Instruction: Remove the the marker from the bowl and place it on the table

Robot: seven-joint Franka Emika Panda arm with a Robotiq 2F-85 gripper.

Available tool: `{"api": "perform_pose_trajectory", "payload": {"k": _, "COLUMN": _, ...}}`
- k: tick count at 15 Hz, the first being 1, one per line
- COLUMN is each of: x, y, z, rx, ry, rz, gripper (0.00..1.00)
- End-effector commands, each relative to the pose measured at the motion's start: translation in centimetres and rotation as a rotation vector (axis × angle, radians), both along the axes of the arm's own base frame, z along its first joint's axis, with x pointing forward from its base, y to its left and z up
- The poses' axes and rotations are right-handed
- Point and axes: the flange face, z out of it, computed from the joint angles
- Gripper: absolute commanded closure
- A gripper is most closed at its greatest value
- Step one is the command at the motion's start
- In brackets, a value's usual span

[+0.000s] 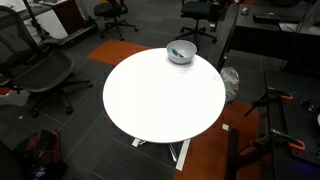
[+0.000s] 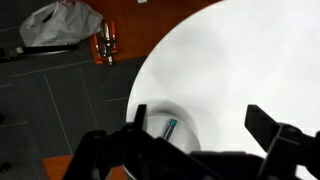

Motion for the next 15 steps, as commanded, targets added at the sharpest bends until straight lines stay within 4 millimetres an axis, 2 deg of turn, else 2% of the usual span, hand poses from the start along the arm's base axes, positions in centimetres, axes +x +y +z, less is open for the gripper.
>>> {"api": "perform_pose_trajectory", "payload": {"k": 1, "x": 2.7, "y": -2.4, "z": -1.3, "rx": 0.022, "ry": -0.081, "rz": -0.069, "gripper": 0.00}}
{"api": "perform_pose_trajectory", "payload": {"k": 8, "x": 7.0, "y": -5.7, "z": -5.9, "rx": -0.030, "ry": -0.165, "rz": -0.155, "gripper": 0.00}}
{"api": "perform_pose_trajectory", "payload": {"k": 15, "x": 10.6, "y": -7.3, "z": -10.8, "rx": -0.008, "ry": -0.165, "rz": -0.202, "gripper": 0.00}}
